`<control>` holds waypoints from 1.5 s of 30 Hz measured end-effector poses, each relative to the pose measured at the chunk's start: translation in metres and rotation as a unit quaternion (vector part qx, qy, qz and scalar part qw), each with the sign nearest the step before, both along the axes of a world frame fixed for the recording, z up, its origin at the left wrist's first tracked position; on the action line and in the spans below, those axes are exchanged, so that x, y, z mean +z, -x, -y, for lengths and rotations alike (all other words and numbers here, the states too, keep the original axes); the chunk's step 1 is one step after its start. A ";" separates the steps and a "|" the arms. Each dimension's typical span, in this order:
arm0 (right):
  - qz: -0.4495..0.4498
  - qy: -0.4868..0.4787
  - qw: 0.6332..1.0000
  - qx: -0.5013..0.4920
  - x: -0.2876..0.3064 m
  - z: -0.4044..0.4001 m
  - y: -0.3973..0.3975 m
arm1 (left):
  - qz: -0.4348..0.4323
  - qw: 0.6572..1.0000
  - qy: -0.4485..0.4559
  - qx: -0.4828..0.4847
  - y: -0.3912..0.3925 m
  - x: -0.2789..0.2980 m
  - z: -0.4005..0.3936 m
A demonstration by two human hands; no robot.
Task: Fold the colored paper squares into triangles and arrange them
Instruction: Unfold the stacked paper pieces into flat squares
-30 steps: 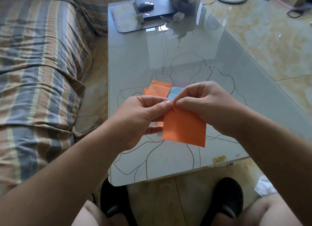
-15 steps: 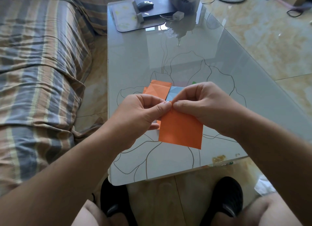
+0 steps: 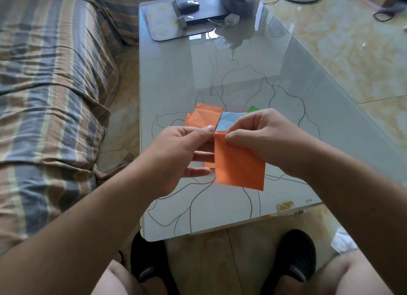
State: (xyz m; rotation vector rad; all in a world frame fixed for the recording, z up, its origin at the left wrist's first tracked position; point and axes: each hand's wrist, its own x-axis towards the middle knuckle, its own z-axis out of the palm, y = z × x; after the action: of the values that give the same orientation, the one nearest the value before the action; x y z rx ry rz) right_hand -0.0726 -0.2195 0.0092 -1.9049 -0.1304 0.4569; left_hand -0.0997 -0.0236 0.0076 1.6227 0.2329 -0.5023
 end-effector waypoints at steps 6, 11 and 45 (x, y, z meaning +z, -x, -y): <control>-0.004 0.006 1.000 0.003 0.002 -0.001 0.001 | 0.008 1.000 -0.013 0.002 0.002 0.000 0.000; -0.007 0.009 1.000 0.005 0.003 -0.002 0.003 | 0.026 0.999 -0.022 0.014 0.003 -0.001 0.002; 0.033 0.066 0.995 0.068 0.002 0.001 0.002 | 0.093 0.988 -0.093 -0.077 0.001 -0.011 -0.008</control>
State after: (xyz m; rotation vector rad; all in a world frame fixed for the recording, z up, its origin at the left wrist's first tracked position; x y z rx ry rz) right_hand -0.0742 -0.2205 0.0109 -2.0496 -0.2804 0.5039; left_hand -0.1005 -0.0161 -0.0033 1.8676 0.0155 -0.4526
